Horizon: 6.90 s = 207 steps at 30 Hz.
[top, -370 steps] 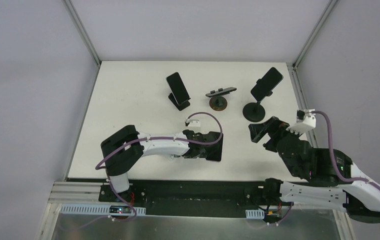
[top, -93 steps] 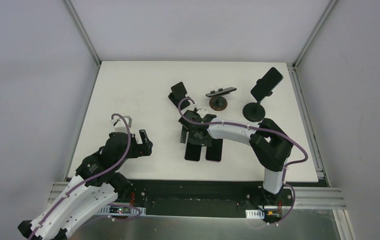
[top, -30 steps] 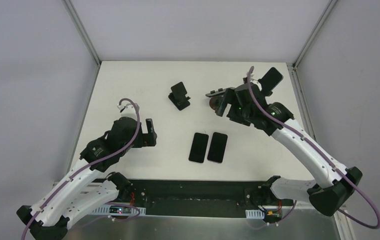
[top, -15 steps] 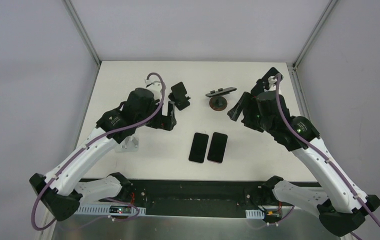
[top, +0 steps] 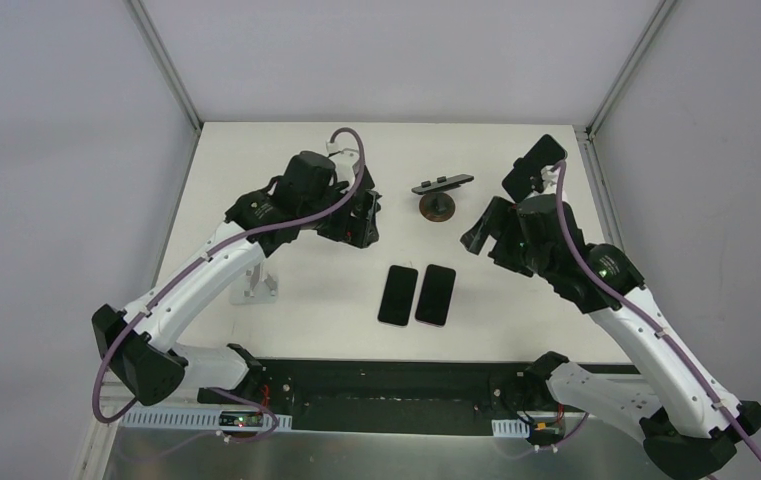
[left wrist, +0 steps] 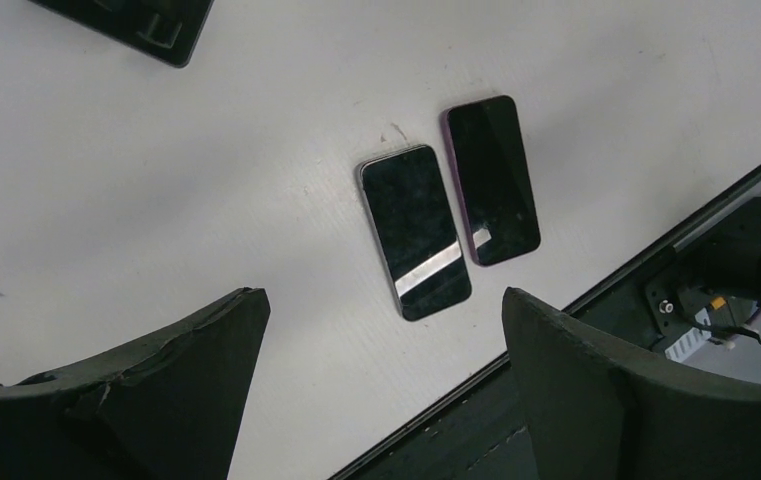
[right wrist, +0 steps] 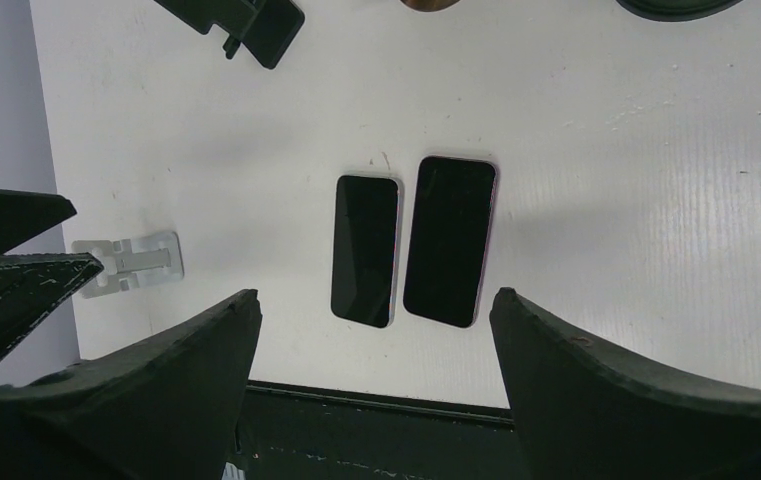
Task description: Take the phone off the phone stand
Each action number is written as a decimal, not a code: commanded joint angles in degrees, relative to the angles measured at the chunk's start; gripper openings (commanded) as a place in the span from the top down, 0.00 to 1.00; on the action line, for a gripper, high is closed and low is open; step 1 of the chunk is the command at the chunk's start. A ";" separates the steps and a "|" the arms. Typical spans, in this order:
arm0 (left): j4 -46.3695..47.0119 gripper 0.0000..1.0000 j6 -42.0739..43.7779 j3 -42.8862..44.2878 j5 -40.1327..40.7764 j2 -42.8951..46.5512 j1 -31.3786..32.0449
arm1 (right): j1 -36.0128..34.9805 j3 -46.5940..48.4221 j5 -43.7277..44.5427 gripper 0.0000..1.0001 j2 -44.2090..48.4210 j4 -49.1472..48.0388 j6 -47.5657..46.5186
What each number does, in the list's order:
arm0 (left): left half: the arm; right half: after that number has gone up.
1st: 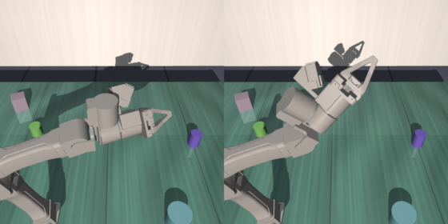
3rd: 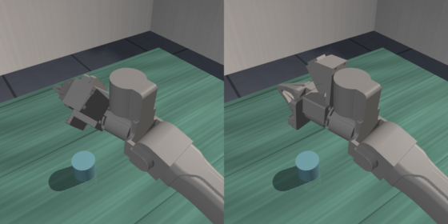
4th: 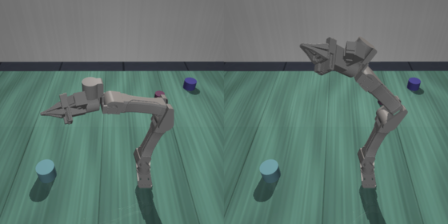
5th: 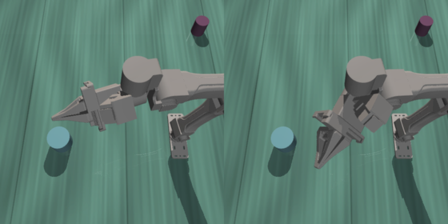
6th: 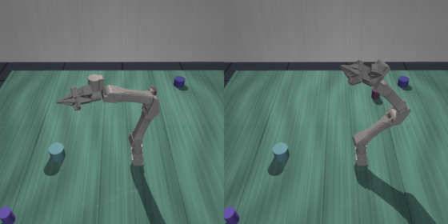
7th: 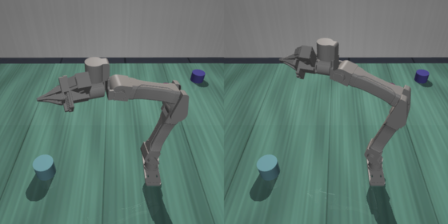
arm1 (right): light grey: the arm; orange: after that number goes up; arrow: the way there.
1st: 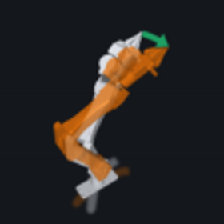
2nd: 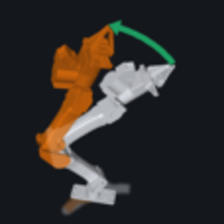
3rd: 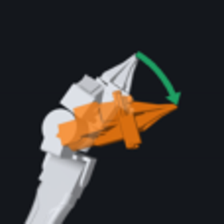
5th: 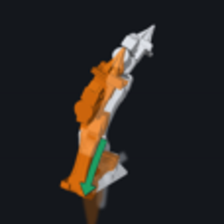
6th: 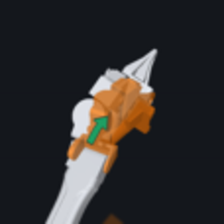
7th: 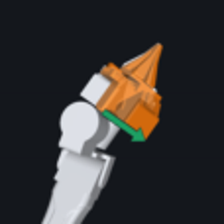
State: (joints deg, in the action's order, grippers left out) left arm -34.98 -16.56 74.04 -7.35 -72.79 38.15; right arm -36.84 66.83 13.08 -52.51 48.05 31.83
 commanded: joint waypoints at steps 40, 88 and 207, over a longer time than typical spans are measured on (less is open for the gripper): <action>13.35 0.04 6.03 58.06 -27.81 -54.86 -7.38 | 0.28 -2.16 -3.10 0.11 15.44 12.79 1.55; 16.96 0.03 1.49 51.88 -42.98 -65.44 -11.43 | 0.28 -4.78 -7.35 0.11 16.17 13.13 2.99; 32.67 1.00 -8.31 43.94 -51.60 -57.30 -15.85 | 0.28 -7.68 -8.33 0.11 17.79 12.59 3.16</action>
State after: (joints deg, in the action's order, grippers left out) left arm -5.78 -24.56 119.26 -56.51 -136.11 22.48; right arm -36.84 59.18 5.48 -34.20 61.78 34.48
